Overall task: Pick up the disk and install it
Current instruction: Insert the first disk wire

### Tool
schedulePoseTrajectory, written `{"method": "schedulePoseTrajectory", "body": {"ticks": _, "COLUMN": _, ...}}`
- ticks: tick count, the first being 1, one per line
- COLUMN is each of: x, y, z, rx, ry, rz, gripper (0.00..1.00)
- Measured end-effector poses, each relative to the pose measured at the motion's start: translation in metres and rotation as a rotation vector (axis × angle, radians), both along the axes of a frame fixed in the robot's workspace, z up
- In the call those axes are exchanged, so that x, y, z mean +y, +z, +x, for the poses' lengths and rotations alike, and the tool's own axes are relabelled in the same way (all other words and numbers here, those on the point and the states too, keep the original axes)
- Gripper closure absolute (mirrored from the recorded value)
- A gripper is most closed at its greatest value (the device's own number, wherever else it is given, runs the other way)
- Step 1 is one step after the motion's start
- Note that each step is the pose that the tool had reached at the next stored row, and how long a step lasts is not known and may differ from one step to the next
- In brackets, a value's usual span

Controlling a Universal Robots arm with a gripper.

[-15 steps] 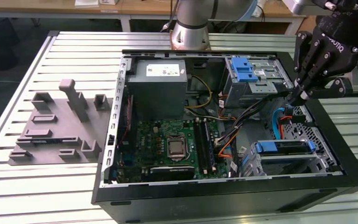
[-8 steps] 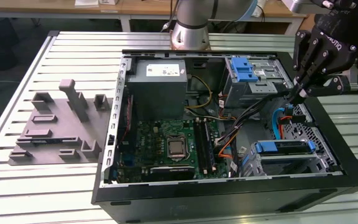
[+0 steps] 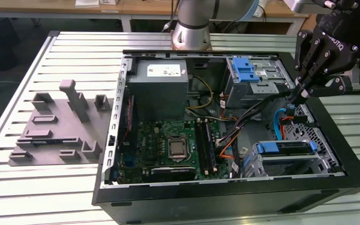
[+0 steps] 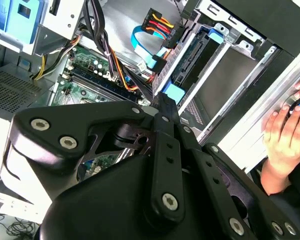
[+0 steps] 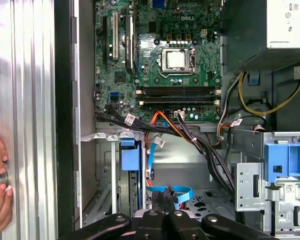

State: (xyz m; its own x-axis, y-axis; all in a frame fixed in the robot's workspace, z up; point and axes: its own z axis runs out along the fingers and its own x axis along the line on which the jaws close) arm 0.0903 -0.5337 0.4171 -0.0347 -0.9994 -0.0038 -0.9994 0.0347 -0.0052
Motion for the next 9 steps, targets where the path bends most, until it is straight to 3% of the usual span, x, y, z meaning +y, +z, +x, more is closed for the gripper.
{"method": "schedulePoseTrajectory", "body": {"ticks": 9, "x": 0.0004, "y": -0.0011, "z": 0.0057, "rx": 0.0000, "ry": 0.000, "rz": 0.0000, "gripper": 0.89}}
